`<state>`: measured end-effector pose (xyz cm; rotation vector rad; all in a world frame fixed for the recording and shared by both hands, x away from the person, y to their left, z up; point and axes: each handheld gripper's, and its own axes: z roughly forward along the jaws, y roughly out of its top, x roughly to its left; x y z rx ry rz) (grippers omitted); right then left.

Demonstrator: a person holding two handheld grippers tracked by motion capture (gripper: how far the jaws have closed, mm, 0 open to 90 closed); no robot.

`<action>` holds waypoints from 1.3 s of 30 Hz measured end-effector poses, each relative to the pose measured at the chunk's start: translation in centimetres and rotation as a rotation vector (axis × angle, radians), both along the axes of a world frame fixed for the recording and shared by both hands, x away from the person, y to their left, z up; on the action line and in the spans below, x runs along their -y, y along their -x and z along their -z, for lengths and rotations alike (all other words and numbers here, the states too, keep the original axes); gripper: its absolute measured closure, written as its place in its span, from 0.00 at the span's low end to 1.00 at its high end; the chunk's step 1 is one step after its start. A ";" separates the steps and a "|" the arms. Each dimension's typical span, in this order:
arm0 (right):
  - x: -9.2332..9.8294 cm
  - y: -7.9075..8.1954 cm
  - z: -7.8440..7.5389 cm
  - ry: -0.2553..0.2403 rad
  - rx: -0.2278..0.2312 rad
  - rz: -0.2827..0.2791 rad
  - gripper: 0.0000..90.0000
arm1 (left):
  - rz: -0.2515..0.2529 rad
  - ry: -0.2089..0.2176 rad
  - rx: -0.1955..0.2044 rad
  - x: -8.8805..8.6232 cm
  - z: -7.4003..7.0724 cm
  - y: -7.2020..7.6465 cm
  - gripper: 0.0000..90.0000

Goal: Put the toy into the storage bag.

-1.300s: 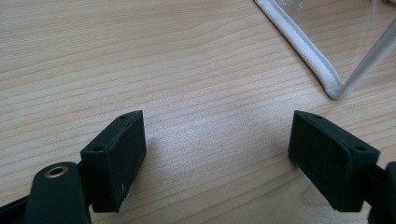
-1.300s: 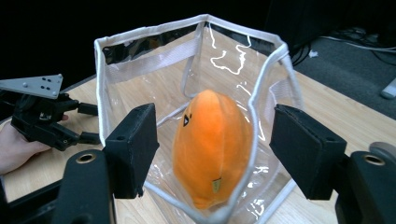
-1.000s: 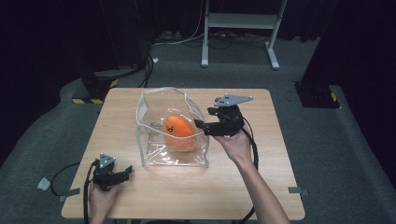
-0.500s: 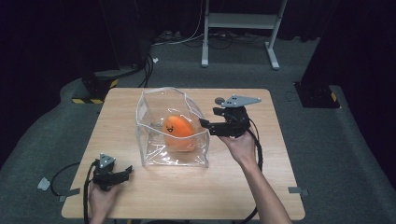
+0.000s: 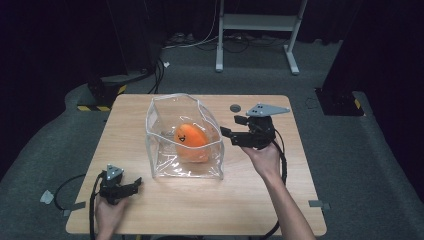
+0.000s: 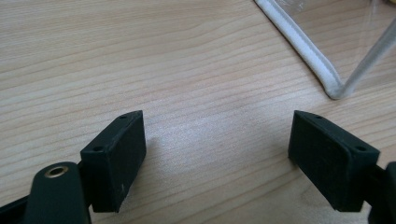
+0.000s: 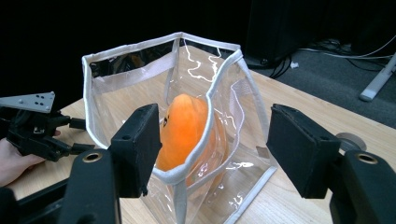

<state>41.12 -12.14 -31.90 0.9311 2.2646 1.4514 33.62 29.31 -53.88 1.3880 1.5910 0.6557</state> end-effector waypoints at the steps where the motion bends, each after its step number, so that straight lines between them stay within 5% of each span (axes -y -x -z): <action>1: 0.1 0.0 0.0 -0.003 0.000 0.003 0.39 | 0.001 0.001 0.000 0.0 0.0 0.0 0.21; 39: 2.8 1.4 0.0 -0.054 0.029 0.049 0.39 | 0.002 -0.001 -0.002 0.0 0.0 0.0 0.21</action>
